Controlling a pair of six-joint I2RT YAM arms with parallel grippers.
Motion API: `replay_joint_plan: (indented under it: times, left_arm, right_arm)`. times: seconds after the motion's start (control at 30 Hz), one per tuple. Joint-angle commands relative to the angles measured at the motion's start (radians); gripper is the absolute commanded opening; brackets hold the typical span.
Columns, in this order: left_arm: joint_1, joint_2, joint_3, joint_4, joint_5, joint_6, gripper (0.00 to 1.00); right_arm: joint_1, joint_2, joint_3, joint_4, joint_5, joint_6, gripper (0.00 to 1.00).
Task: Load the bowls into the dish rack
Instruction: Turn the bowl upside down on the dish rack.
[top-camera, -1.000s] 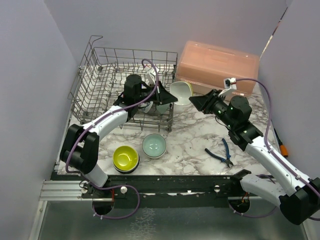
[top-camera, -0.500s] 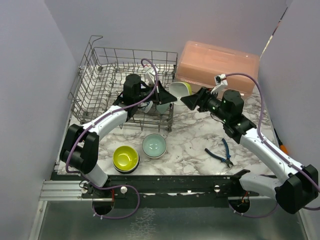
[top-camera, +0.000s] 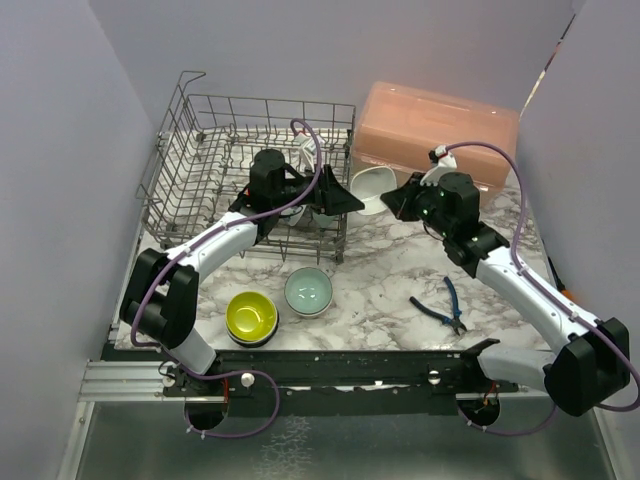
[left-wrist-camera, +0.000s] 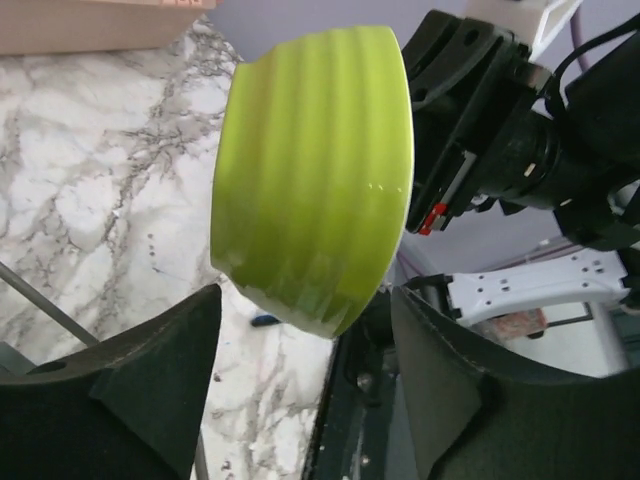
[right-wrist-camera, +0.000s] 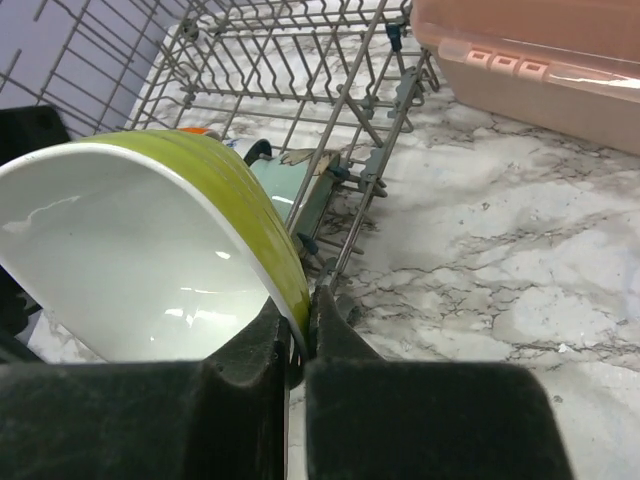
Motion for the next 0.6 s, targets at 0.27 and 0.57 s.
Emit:
replay_joint_plan:
  times: [0.27,0.57]
  left_arm:
    - [0.005,-0.026,0.01,0.039,0.023,-0.006,0.99]
    - [0.005,-0.039,0.003,0.04,0.006,0.002,0.83]
  right_arm:
    - [0.015,0.044,0.03,0.043,-0.184,0.075,0.0]
    - [0.015,0.056,0.051,0.033,-0.163,0.112,0.0]
